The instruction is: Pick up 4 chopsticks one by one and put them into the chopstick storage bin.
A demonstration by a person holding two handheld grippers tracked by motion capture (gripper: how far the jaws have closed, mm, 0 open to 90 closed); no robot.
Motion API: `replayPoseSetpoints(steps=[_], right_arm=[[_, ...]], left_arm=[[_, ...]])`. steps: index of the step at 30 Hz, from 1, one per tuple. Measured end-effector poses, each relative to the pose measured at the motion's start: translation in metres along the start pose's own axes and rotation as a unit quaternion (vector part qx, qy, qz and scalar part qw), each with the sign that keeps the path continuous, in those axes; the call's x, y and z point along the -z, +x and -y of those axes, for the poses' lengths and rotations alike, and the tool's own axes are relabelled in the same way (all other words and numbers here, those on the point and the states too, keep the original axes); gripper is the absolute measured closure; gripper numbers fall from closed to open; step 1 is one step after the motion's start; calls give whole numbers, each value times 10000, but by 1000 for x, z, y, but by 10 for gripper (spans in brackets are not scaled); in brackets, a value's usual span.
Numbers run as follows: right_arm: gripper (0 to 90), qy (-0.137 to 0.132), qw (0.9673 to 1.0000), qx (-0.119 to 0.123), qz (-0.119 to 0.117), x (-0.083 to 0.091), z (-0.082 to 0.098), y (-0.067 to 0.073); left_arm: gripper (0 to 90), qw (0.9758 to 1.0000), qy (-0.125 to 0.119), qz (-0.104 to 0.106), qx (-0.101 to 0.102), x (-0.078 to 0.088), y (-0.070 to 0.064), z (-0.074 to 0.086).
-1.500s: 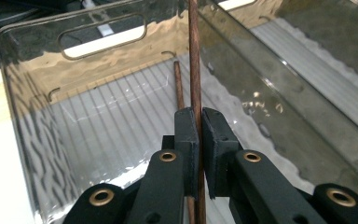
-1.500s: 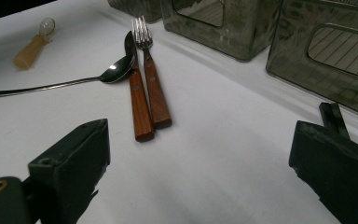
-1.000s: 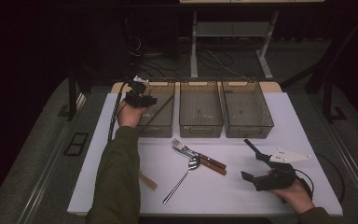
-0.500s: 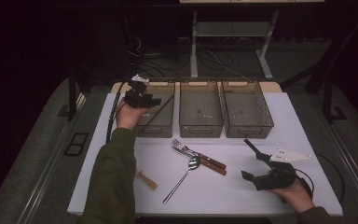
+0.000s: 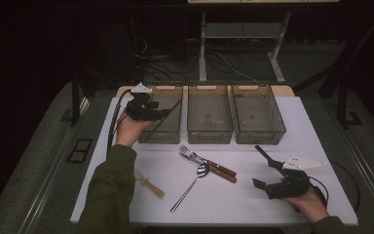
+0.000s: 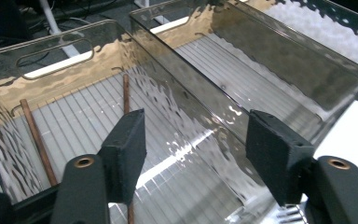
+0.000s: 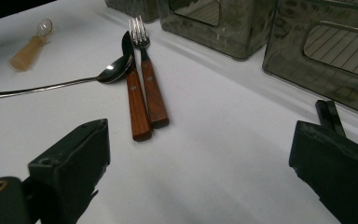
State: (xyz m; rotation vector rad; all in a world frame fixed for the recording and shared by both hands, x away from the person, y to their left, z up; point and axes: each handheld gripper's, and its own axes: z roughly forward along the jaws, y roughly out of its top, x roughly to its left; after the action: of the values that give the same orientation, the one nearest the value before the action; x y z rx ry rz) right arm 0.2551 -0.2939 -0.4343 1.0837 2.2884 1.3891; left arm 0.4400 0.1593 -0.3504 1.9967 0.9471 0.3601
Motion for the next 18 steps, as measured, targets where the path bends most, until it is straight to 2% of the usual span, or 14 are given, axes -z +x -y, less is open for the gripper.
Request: replayPoseSetpoints(steps=[3,5,12,18], right_arm=[[54,19,10000,6,17,0,0,0],[54,18,10000,14,20,0,0,0],[54,17,10000,14,35,0,0,0],[54,16,10000,20,53,0,0,-1]], left_arm=[[338,9999,70,77,-41,4,-6,4],[310,9998,128,103,-146,6,-10,8],[235,9994,51,227,-243,11,-30,24],[178,9991,7,308,-304,20,-42,36]])
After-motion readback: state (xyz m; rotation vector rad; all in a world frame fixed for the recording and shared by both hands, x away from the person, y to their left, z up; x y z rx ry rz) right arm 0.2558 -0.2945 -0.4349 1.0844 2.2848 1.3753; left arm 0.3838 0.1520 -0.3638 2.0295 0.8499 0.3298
